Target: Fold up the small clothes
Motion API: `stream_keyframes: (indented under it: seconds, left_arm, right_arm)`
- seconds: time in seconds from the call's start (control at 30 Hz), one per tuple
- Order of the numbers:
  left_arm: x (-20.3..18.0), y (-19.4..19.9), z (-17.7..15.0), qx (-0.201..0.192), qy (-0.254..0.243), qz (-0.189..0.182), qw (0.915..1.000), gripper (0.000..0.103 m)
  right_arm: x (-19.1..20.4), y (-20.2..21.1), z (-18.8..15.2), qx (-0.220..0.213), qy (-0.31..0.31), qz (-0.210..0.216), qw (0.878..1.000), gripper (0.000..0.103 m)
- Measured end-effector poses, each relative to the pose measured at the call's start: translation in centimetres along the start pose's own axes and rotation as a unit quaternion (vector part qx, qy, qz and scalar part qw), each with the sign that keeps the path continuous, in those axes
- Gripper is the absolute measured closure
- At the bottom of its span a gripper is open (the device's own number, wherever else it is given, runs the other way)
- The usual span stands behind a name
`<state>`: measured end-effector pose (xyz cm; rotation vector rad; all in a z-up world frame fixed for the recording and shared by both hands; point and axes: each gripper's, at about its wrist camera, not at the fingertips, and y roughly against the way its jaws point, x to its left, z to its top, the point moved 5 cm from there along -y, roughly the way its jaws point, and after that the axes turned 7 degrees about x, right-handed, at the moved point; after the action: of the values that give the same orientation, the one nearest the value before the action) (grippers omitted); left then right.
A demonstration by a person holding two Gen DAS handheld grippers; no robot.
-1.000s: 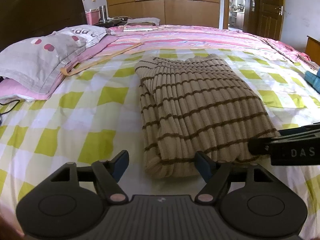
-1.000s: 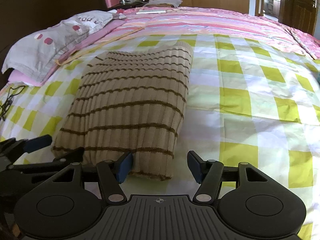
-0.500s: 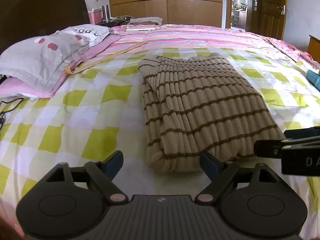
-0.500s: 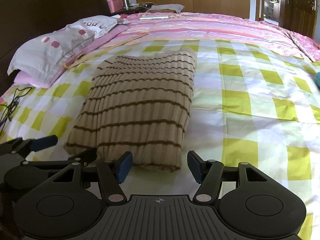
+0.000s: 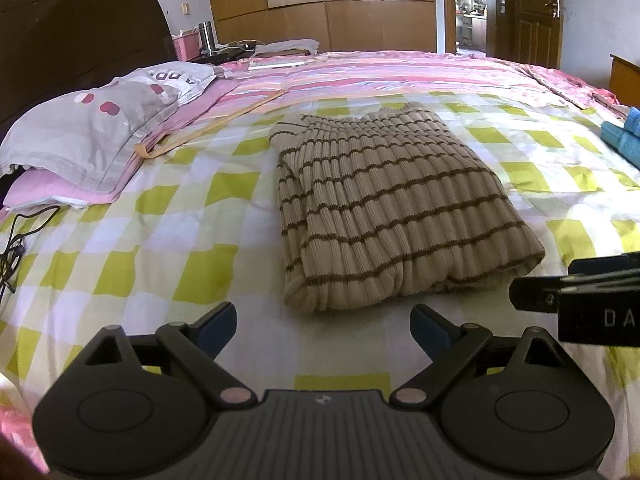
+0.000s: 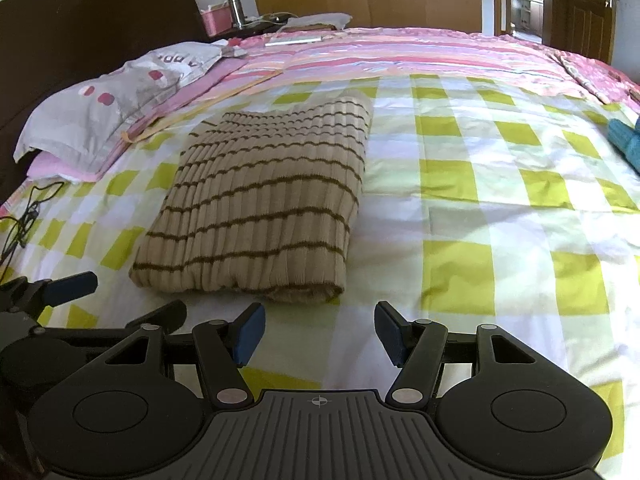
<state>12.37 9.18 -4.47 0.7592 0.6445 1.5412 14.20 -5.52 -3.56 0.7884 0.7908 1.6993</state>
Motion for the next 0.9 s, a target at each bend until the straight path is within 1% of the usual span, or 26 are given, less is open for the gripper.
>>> stream_keyframes:
  seconds: [0.27,0.5,0.7,0.9]
  left_arm:
    - [-0.3,0.9,-0.7,0.001,-0.002,0.008,1.0000,0.004]
    - [-1.1,1.9,-1.3,-0.002,-0.021,0.021,0.9996,0.004]
    - [-1.2,2.7,-1.8,-0.001,-0.015,0.009,0.9998,0.004]
    - [-1.9,3.6,-2.5,-0.002,-0.018,0.008,0.9998,0.004]
  right_arm:
    - [0.2,0.6,-1.8,0.003,-0.005,0.007,1.000,0.042]
    - [-0.2,1.4,-2.9,0.001,-0.010,0.004,1.000,0.042]
    - [-0.4,2.4,-3.6,-0.005,-0.015,0.003,1.000,0.042]
    - [-0.5,3.4,-4.3,-0.008,-0.009,-0.007,1.000,0.042]
